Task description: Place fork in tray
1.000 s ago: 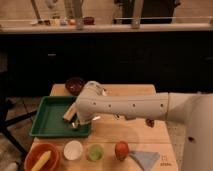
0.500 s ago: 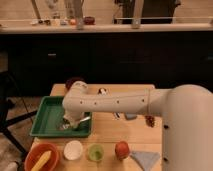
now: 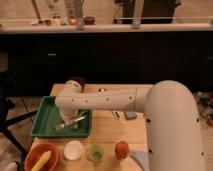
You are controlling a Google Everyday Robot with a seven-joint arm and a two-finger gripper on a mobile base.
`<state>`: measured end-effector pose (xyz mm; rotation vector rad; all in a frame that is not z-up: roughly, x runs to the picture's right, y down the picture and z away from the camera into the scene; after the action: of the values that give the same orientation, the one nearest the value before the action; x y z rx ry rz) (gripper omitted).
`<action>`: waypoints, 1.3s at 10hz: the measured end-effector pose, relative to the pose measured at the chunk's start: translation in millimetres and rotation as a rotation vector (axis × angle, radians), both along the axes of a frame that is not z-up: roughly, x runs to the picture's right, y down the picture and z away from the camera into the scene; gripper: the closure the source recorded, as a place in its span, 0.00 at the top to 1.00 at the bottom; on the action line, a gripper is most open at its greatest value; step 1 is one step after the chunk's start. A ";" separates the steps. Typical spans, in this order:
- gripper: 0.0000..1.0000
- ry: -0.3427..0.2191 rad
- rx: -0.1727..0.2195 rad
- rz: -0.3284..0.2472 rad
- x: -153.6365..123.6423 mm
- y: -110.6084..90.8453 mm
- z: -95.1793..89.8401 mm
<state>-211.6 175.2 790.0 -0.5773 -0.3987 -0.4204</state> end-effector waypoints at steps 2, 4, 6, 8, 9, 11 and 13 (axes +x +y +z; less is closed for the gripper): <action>0.00 0.005 -0.001 0.000 -4.6 -2.6 6.0; 0.00 0.015 0.006 0.000 -8.6 -8.6 12.5; 0.00 0.035 0.014 0.008 -6.3 -16.5 22.1; 0.03 0.045 0.005 0.005 -5.4 -19.7 30.8; 0.03 0.047 -0.001 0.002 -4.6 -19.3 32.5; 0.03 0.047 -0.001 0.003 -4.1 -19.6 32.5; 0.03 0.047 -0.001 0.002 -4.5 -19.3 32.5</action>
<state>-216.1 155.8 822.5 -0.5867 -0.3549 -0.4040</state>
